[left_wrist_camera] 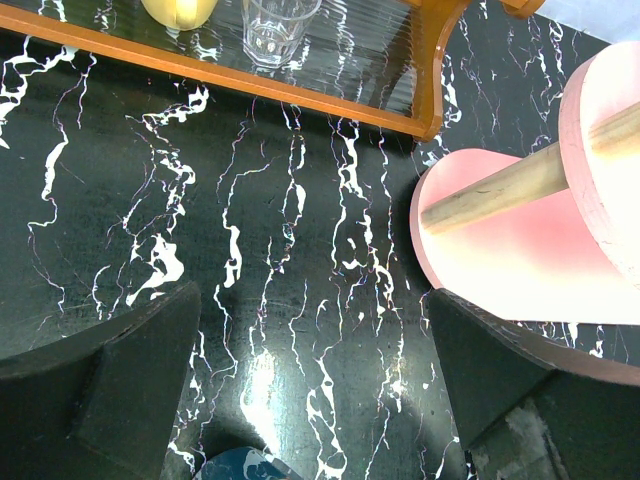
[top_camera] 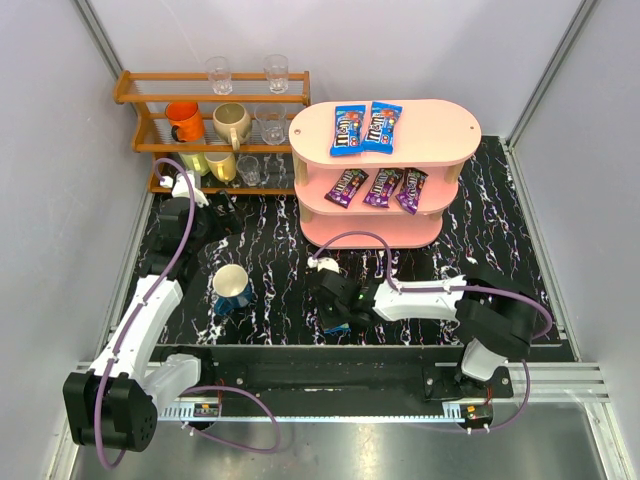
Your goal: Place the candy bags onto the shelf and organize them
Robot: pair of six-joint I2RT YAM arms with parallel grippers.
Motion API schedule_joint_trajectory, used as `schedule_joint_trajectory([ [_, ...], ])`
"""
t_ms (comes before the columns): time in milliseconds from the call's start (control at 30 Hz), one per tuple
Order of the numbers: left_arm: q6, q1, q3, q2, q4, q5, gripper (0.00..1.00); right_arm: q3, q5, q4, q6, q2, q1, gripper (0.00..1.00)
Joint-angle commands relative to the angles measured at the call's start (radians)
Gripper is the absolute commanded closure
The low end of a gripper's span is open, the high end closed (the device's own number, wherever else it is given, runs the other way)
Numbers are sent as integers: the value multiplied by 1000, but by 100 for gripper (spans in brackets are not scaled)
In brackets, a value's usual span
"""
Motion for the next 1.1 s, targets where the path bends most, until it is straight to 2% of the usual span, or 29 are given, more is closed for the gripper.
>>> schedule_joint_trajectory([
  [0, 9, 5, 38, -6, 42, 7, 1, -2, 27, -4, 27, -17, 9, 100],
  [367, 1, 5, 35, 1, 46, 15, 1, -120, 114, -105, 60, -155, 10, 100],
  [767, 9, 5, 41, -6, 42, 10, 1, -122, 192, -100, 70, -103, 1, 100],
  [1067, 6, 5, 41, 0, 43, 12, 1, -165, 211, -165, 86, -163, -11, 100],
])
